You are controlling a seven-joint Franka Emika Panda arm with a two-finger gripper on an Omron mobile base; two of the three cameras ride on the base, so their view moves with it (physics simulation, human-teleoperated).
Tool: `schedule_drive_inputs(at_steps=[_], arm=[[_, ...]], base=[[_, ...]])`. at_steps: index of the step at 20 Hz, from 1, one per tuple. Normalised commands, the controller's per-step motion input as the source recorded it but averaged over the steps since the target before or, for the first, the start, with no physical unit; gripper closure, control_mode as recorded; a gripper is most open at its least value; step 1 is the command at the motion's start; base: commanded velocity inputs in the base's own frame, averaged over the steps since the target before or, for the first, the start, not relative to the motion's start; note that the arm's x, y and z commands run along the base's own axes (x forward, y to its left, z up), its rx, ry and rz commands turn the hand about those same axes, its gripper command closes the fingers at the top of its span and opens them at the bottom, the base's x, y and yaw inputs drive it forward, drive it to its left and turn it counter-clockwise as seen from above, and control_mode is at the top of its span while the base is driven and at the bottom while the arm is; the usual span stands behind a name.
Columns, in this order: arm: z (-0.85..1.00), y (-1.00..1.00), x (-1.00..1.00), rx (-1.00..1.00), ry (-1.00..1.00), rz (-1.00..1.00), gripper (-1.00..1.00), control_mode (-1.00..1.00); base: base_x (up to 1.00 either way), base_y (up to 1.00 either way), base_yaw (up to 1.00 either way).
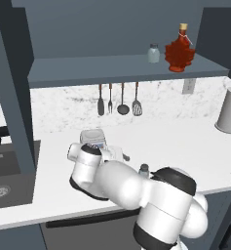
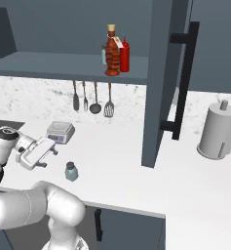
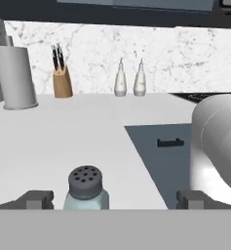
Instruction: Put the shaker and condiment bottle from the counter next to their counterparts in the cabinet.
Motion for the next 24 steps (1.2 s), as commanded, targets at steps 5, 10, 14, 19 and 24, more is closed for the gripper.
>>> schedule_drive_inputs(at_steps=[5, 10, 14, 19, 24], arm=[[-0.16, -0.16, 0.02, 0.05, 0.0, 0.0, -1.0, -1.0], [-0.09, -0.11, 0.09, 0.03, 0.0, 0.0, -1.0, -1.0], [-0.18, -0.11, 0.22, 0.02, 0.0, 0.0, -1.0, -1.0], [-0.29, -0.02, 0.24, 0.0, 0.0, 0.0, -1.0, -1.0], [-0.16, -0.02, 0.01, 0.01, 0.0, 0.0, -1.0, -1.0]], base=[[0.0, 0.0, 0.0], [0.0, 0.0, 0.0], [0.0, 0.0, 0.0], [0.0, 0.0, 0.0], [0.0, 0.0, 0.0]])
